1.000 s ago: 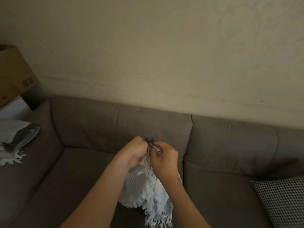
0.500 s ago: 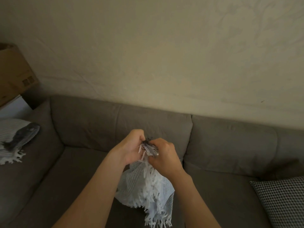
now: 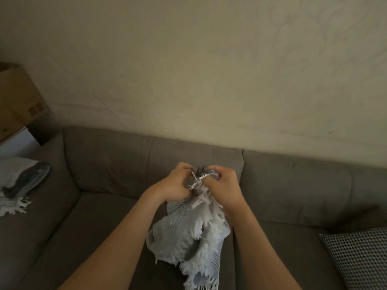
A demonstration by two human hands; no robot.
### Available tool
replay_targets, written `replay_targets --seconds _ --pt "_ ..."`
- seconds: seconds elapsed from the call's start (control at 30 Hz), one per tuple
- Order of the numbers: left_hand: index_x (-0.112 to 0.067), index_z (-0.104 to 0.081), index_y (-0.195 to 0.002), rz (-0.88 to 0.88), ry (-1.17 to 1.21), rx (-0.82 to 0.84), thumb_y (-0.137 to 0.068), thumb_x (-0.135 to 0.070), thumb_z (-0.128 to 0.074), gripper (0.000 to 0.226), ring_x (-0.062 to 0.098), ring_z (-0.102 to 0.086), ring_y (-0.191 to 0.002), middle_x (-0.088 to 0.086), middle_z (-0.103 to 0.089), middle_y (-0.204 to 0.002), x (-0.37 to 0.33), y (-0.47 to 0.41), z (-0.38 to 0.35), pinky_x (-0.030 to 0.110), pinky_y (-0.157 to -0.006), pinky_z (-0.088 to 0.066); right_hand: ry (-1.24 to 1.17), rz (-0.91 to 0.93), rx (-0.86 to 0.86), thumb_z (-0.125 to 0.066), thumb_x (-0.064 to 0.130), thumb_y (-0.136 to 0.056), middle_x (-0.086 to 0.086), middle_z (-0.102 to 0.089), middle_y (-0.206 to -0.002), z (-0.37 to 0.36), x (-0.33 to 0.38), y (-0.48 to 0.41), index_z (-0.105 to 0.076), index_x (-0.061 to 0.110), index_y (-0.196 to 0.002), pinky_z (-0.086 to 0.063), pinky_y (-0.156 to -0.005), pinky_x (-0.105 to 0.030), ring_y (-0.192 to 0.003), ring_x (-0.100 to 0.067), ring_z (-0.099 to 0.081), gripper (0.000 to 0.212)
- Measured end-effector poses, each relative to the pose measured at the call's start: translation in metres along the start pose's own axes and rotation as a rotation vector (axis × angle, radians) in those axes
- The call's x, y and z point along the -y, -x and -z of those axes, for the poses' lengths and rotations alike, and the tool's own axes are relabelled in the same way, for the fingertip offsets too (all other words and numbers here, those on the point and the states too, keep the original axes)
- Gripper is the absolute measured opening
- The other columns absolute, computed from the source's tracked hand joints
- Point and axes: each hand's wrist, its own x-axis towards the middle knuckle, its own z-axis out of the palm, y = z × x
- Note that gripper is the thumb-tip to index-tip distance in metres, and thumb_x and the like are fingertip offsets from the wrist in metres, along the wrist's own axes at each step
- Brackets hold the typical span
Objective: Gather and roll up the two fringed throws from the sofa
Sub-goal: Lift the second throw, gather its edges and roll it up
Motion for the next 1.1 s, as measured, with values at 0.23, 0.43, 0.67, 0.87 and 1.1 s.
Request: replay_targets --seconds 0.23,0.43,0.67,0.87,1.1 --pt "-0.01 -0.075 -0.103 -0.101 0.175 -0.029 -0.081 0.004 -0.076 0.026 0.008 -0.075 -0.089 -0.004 -0.08 -0.092 -0.036 -0.012 0.018 0.037 -0.084 -0.057 -0.133 0.064 0.02 -0.061 0.004 -0.082 -0.016 -0.061 -0.072 0.016 0.061 -0.02 -0.073 0.002 -0.085 -0.045 -0.063 -0.04 -0.068 -0.025 -0.05 0.012" --pt "-0.024 -0.075 -0.115 -0.233 0.314 -0.24 -0.097 -0.008 -0.067 0.026 0.016 -0.075 -0.097 -0.002 -0.079 -0.102 -0.062 -0.019 0.016 0.028 -0.083 -0.056 -0.072 0.167 -0.188 -0.064 -0.005 -0.088 -0.007 -0.058 -0.064 0.038 0.105 -0.031 -0.071 0.003 -0.082 -0.039 -0.056 -0.031 -0.061 -0.018 -0.045 0.012" --pt "-0.021 -0.064 -0.095 -0.328 -0.147 -0.629 -0.103 -0.032 -0.065 0.014 0.02 -0.067 -0.077 -0.005 -0.07 -0.087 -0.077 -0.031 0.031 0.041 -0.062 -0.053 -0.078 0.236 -0.493 -0.064 -0.004 -0.086 0.006 -0.054 -0.055 0.048 0.124 -0.044 -0.073 0.008 -0.085 -0.035 -0.047 -0.022 -0.048 -0.007 -0.039 0.015" --pt "-0.023 -0.067 -0.101 -0.325 -0.352 -0.971 -0.092 -0.035 -0.075 0.017 0.018 -0.062 -0.074 -0.007 -0.068 -0.088 -0.097 -0.025 0.036 0.031 -0.059 -0.043 0.097 0.369 -0.639 -0.061 0.0 -0.084 0.0 -0.069 -0.069 0.048 0.135 -0.047 -0.072 0.012 -0.091 -0.044 -0.052 -0.022 -0.054 -0.007 -0.052 0.018" --pt "-0.027 -0.067 -0.089 0.133 -0.426 -0.302 -0.082 -0.069 -0.068 0.042 0.016 -0.07 -0.081 -0.01 -0.068 -0.085 -0.01 -0.015 0.012 0.041 -0.081 -0.059 0.085 0.33 -0.686 -0.052 -0.001 -0.087 0.001 -0.066 -0.071 0.056 0.12 -0.047 -0.07 0.015 -0.09 -0.046 -0.052 -0.028 -0.057 -0.011 -0.055 0.024"
